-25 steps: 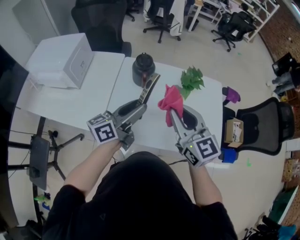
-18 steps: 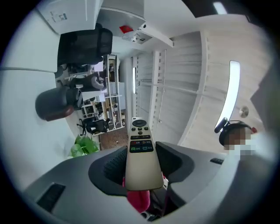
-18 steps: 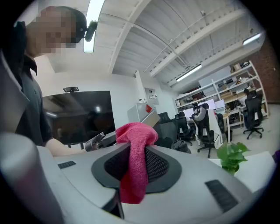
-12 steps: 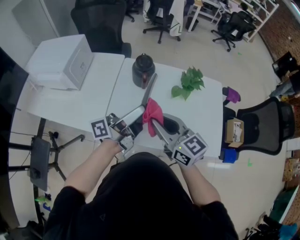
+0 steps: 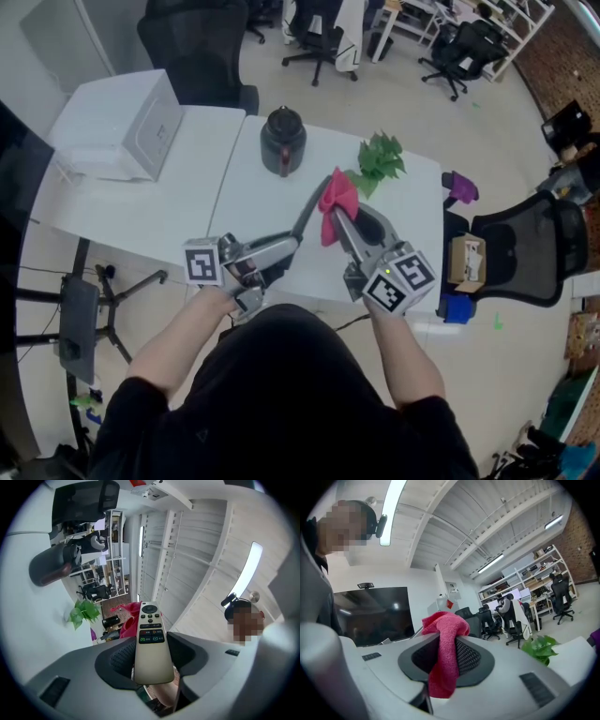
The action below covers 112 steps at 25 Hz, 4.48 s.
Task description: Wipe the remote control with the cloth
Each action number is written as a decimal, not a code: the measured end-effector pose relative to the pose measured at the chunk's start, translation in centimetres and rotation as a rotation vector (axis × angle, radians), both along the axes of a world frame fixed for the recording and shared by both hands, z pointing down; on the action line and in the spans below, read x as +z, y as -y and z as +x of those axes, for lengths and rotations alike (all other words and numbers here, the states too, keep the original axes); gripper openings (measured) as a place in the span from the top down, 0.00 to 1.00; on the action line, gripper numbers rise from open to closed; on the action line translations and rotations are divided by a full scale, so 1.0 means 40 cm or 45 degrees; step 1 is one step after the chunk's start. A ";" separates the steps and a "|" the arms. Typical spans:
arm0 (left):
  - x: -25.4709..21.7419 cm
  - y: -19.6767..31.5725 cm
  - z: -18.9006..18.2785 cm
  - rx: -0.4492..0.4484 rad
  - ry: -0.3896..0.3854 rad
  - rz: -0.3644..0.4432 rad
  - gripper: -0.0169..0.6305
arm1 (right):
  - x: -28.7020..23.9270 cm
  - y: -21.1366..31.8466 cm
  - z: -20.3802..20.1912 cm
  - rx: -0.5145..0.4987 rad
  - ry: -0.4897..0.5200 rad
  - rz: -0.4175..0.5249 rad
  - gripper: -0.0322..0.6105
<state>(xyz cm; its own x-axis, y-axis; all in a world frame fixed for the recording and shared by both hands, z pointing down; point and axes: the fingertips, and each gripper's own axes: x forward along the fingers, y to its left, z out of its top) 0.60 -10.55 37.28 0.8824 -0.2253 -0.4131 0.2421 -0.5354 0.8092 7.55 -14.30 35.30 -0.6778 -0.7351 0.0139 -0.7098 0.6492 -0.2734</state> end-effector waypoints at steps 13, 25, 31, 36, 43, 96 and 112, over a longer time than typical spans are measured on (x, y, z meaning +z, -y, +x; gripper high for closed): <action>-0.047 0.079 -0.043 -0.140 -0.127 -0.033 0.65 | 0.024 -0.128 -0.105 -0.246 -0.033 0.020 0.82; -0.020 0.006 -0.004 0.063 -0.041 0.031 0.65 | 0.018 -0.084 -0.065 -0.162 -0.007 0.009 0.82; 0.021 -0.029 0.014 0.126 0.086 0.090 0.65 | -0.013 -0.040 0.003 -0.052 0.008 0.038 0.82; 0.035 -0.012 0.008 0.036 0.162 0.141 0.65 | -0.019 -0.047 0.011 -0.018 -0.020 0.063 0.82; 0.160 0.115 -0.067 -0.488 0.814 0.444 0.65 | 0.022 -0.073 0.036 0.160 -0.390 0.128 0.82; 0.544 0.152 -0.336 -0.837 1.742 0.157 0.54 | 0.710 0.056 0.323 0.408 -1.052 -0.577 0.81; 0.375 0.117 -0.295 -0.867 1.675 0.373 0.54 | 0.855 0.065 0.366 0.383 -1.093 -0.826 0.75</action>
<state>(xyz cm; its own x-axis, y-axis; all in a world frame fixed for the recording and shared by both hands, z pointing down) -11.19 -15.21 52.29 0.4121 -0.7840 0.4643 -0.9029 -0.4196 0.0929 22.19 -16.90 69.50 -0.0549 -0.5511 0.8326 -0.9301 0.3315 0.1581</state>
